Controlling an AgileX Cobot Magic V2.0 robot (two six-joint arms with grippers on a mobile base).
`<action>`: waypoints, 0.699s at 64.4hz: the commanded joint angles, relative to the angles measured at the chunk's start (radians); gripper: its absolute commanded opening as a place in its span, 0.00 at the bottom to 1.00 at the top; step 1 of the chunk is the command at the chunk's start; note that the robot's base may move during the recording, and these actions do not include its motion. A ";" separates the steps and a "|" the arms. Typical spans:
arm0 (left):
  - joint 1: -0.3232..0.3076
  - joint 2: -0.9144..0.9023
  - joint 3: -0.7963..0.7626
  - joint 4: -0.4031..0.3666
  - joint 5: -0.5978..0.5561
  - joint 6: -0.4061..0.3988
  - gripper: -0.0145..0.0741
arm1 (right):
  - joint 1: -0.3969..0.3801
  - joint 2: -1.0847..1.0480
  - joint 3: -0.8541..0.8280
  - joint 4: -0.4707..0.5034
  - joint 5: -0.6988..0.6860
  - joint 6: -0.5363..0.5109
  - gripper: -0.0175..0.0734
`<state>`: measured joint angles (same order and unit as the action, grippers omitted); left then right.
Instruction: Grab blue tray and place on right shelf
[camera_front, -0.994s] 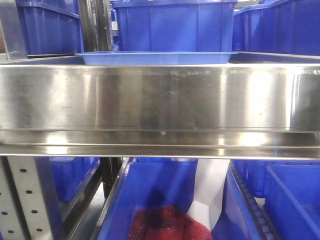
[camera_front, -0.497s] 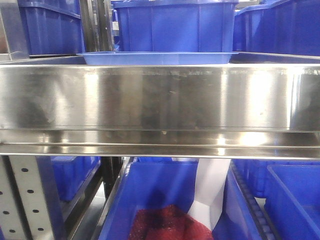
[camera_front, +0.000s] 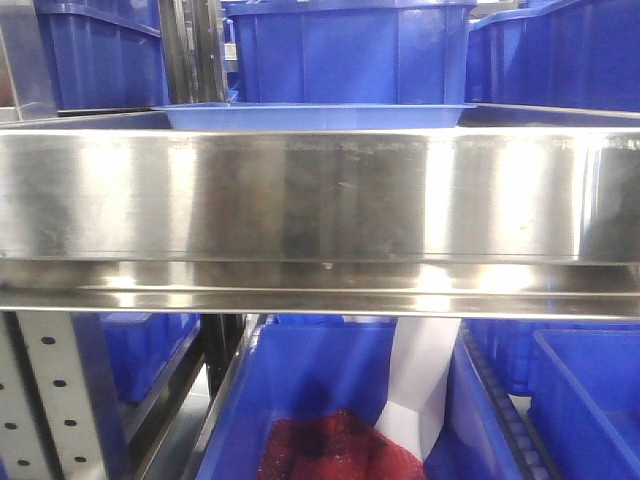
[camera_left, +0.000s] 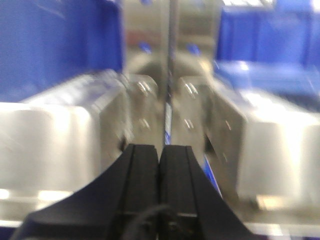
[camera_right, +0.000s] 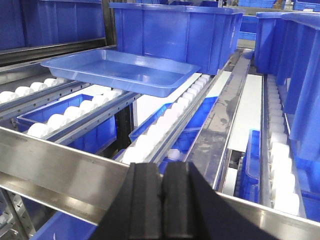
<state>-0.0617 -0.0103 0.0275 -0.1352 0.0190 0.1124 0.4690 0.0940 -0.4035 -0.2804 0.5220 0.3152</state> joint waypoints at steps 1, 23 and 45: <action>0.031 -0.013 0.031 -0.005 -0.110 -0.017 0.11 | 0.001 0.013 -0.025 -0.019 -0.088 -0.012 0.25; 0.049 -0.013 0.031 -0.005 -0.101 -0.017 0.11 | 0.001 0.013 -0.025 -0.019 -0.088 -0.012 0.25; 0.049 -0.013 0.031 -0.005 -0.101 -0.017 0.11 | 0.001 0.013 -0.025 -0.019 -0.088 -0.012 0.25</action>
<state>-0.0158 -0.0120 0.0275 -0.1352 0.0000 0.1038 0.4690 0.0940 -0.4035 -0.2804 0.5220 0.3134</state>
